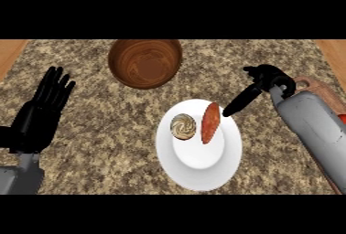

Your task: Pick the sweet potato from the plate and place it in the bowl

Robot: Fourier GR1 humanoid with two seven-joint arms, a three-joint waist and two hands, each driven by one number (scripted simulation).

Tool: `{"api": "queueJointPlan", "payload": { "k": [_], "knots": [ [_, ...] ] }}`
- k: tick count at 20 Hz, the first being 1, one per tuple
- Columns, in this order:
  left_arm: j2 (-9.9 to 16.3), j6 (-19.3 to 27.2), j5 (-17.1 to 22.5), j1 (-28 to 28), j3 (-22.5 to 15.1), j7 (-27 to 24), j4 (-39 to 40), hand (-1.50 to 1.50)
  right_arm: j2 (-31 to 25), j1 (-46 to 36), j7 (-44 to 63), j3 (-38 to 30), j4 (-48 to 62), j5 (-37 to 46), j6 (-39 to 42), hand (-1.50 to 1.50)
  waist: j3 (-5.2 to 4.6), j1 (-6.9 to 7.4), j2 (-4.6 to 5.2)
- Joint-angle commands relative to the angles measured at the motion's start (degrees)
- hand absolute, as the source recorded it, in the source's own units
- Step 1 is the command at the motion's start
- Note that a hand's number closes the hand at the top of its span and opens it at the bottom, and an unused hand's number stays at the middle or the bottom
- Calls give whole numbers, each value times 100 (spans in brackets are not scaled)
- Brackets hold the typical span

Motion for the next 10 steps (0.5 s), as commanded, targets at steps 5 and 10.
{"api": "queueJointPlan", "payload": {
  "k": [5,10],
  "knots": [
    [-68,110,-60,114,106,254,-384,0,593,-262,1052,-20,263,35,-86,-150,11,-70,-15],
    [-1,-39,-138,373,189,179,-521,0,788,222,1193,338,-281,449,-542,-150,10,-83,-30]
  ]
}}
